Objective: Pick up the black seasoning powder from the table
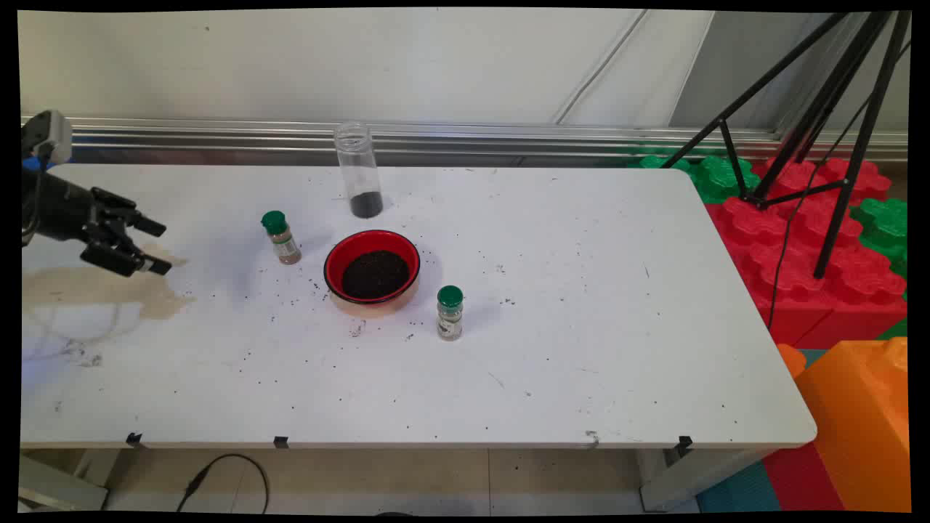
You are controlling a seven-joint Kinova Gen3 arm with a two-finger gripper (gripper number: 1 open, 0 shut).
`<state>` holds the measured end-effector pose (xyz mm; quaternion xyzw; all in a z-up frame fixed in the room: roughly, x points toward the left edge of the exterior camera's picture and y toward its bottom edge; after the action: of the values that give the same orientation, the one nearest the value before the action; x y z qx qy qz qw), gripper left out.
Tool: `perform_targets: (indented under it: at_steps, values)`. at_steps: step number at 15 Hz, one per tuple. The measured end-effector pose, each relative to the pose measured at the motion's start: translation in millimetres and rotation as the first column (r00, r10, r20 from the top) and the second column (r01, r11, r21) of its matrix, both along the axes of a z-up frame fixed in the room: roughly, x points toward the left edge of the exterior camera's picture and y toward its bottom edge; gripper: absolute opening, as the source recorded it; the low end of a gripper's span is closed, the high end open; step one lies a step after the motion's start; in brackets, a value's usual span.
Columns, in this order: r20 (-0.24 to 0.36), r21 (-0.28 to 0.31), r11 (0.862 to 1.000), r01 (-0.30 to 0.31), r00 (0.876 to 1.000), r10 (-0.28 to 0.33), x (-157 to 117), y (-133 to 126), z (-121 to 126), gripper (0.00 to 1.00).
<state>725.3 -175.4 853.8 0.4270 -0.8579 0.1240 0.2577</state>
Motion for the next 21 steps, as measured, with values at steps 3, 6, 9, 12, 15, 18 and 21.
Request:
perform_targets:
  at_steps: [3,6,9,12,15,18,21]
  values:
    - [-0.019,-0.009,1.000,-0.026,0.999,0.026,-7.3,-10.0,7.7,1.00]
    - [-0.032,-0.017,0.999,-0.046,0.998,0.045,-13.7,-18.1,13.5,1.00]
    - [-0.047,-0.029,0.998,-0.064,0.997,0.063,-22.3,-29.4,19.8,1.00]
    - [-0.059,-0.046,0.996,-0.077,0.995,0.074,-30.6,-42.3,25.3,1.00]
    - [-0.066,-0.063,0.995,-0.082,0.995,0.078,-37.1,-52.9,28.1,1.00]
    - [-0.073,-0.081,0.993,-0.084,0.994,0.079,-44.0,-63.9,30.0,1.00]
    - [-0.086,-0.106,0.990,-0.090,0.993,0.081,-51.8,-76.6,30.7,1.00]
